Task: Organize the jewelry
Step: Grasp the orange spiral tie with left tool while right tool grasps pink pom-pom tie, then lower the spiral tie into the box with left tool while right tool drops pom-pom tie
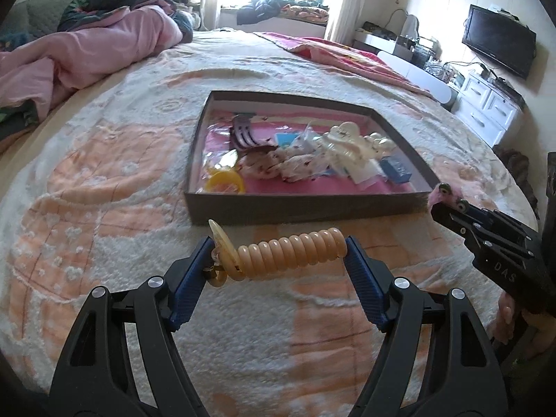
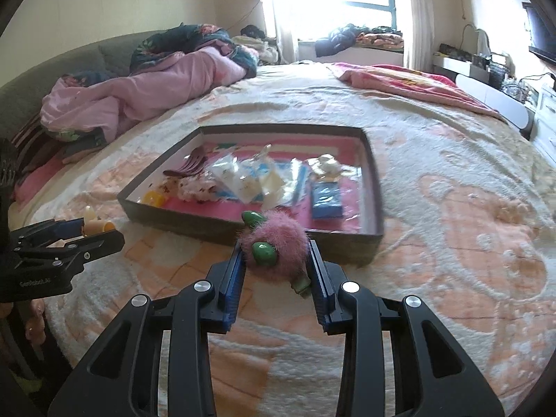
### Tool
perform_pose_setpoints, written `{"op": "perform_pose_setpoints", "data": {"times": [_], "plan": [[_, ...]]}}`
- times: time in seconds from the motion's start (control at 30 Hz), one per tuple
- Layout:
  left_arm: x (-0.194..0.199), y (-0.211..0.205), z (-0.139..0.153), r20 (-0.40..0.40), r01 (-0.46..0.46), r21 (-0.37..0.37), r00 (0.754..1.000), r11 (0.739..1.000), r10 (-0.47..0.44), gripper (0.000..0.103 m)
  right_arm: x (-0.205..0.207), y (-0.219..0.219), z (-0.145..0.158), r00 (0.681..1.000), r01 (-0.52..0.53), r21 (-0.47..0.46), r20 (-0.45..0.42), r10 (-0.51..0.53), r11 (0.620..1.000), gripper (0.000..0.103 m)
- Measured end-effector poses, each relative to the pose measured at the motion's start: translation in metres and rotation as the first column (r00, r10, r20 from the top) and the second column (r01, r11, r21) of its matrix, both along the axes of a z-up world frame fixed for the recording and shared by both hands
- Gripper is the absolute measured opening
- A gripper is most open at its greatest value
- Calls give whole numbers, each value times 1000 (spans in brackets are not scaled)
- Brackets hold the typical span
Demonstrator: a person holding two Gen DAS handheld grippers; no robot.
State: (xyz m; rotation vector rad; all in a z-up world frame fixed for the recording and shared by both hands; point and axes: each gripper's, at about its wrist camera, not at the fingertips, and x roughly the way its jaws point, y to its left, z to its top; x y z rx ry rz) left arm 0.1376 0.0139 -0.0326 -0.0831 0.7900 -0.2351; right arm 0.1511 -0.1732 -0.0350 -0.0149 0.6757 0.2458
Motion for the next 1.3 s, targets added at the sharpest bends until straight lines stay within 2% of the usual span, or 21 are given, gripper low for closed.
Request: {"op": "perform_pose_setpoints", "data": {"times": [0.67, 1.3], "plan": [[53, -37, 29, 68, 56, -4, 996, 998, -55, 67, 22, -43, 21, 991, 113, 13, 73, -113, 994, 33], [98, -41, 13, 47, 36, 11, 998, 999, -36, 67, 66, -37, 21, 993, 103, -6, 52, -102, 995, 33]]}}
